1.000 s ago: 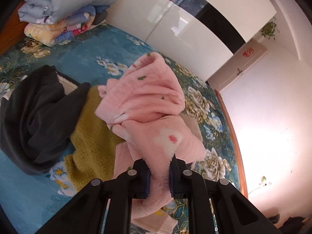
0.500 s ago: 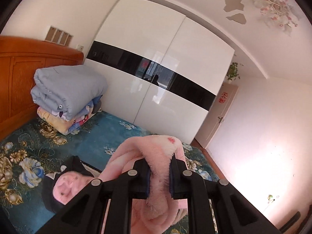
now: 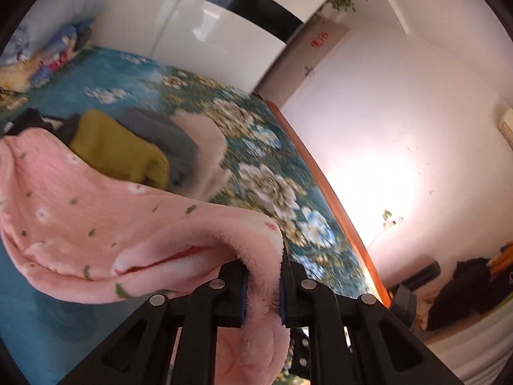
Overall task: Fold clothes
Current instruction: 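Grasp the pink fleece with both grippers and lift it off the pile, then lay the pink fleece flat on the bed, spreading it between both grippers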
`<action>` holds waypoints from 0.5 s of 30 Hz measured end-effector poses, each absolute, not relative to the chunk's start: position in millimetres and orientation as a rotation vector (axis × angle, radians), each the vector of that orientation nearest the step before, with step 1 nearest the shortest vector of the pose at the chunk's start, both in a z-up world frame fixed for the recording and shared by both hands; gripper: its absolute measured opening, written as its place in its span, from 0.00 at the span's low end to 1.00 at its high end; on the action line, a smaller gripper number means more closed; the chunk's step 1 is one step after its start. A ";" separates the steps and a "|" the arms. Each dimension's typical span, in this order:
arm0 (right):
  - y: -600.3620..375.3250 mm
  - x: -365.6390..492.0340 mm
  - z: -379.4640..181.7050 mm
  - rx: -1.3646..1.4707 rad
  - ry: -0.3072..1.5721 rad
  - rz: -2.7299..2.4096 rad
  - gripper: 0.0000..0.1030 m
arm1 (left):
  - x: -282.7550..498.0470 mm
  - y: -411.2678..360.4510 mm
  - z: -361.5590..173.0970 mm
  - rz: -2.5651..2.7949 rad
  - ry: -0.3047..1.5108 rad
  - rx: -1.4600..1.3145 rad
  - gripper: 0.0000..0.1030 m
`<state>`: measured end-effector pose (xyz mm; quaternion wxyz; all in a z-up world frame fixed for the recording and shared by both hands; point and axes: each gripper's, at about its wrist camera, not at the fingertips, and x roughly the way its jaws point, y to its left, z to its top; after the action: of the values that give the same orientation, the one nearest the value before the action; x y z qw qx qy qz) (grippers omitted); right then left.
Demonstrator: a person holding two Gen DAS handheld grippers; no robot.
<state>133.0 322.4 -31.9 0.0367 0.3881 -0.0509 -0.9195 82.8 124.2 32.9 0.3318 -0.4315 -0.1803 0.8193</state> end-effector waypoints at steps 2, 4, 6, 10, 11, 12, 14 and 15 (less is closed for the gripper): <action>353.3 139.8 -35.6 1.231 -0.185 -2.881 1.00 | 102.8 168.7 15.1 2.071 -0.363 -1.170 0.14; 385.9 144.4 -40.3 1.284 -0.225 -2.936 1.00 | 118.4 207.3 -0.6 2.018 -0.266 -1.209 0.15; 412.4 150.9 -46.5 1.328 -0.266 -2.974 1.00 | 128.1 240.2 -19.0 1.963 -0.197 -1.255 0.15; 442.0 162.4 -60.1 1.393 -0.331 -2.995 1.00 | 115.0 249.6 -65.2 1.891 -0.261 -1.440 0.17; 446.2 164.5 -64.1 1.408 -0.338 -2.992 1.00 | 114.1 248.9 -75.9 1.868 -0.289 -1.479 0.18; 449.7 166.3 -68.3 1.422 -0.342 -2.988 1.00 | 113.3 248.1 -86.6 1.844 -0.318 -1.518 0.20; 452.8 168.1 -74.4 1.449 -0.337 -2.982 1.00 | 118.8 246.3 -97.2 1.794 -0.356 -1.574 0.28; 454.0 168.1 -77.4 1.460 -0.341 -2.977 1.00 | 122.6 245.4 -101.0 1.768 -0.372 -1.598 0.31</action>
<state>168.1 454.0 -77.4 -0.0959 0.4360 -0.1017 -0.8890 122.6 245.4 -101.0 0.3567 -0.6189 -0.1442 0.6848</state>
